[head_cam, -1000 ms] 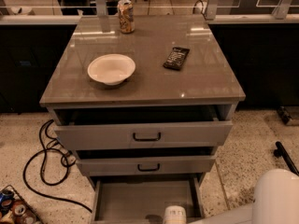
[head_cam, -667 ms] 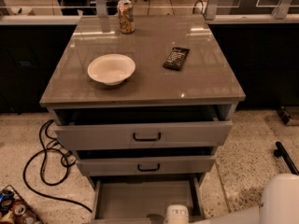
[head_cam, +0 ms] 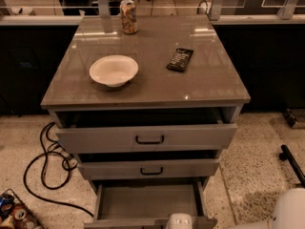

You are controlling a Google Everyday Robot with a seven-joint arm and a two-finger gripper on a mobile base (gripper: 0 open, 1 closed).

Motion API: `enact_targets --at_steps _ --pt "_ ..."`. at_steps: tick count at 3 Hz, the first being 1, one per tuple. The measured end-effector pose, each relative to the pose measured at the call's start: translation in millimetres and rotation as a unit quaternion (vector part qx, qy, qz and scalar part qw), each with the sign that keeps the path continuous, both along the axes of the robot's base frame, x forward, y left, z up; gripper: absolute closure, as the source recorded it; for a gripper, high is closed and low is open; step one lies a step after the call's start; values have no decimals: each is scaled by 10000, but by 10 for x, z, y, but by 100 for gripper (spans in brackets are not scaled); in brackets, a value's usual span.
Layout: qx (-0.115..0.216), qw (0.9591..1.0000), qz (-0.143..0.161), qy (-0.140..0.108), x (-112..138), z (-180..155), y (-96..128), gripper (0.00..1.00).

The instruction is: Close bottom drawer

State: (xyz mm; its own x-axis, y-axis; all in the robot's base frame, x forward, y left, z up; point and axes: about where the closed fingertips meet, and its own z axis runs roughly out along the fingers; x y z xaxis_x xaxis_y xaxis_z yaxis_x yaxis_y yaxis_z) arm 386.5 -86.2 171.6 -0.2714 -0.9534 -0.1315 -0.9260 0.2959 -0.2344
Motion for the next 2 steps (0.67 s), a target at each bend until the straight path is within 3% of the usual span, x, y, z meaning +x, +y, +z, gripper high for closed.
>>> enact_targets --at_steps 2 --pt "-34 9942 -616 -885 239 -48 81 100"
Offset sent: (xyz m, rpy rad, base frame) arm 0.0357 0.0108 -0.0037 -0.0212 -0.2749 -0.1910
